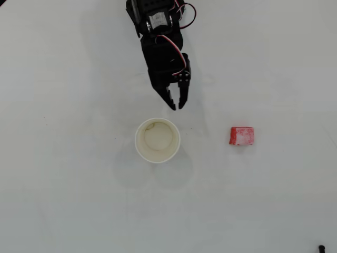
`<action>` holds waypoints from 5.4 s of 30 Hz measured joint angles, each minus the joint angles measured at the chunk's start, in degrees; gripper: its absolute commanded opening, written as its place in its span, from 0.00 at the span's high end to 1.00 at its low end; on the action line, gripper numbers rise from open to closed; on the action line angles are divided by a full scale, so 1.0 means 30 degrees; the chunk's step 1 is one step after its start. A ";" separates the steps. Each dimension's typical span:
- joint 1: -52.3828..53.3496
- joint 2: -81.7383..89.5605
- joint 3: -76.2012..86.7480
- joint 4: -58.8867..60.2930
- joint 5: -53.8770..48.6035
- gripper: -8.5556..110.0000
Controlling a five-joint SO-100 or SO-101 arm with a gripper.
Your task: Grasp a red cube and put it in the cup.
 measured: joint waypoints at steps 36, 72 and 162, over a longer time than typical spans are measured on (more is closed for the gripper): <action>-0.5947 -0.8789 -0.2695 -0.3369 -0.0498 0.89; -0.3223 -2.3145 -1.3096 -0.4951 -0.0498 0.89; -0.4307 -2.5605 -1.3916 -0.6563 0.0527 0.60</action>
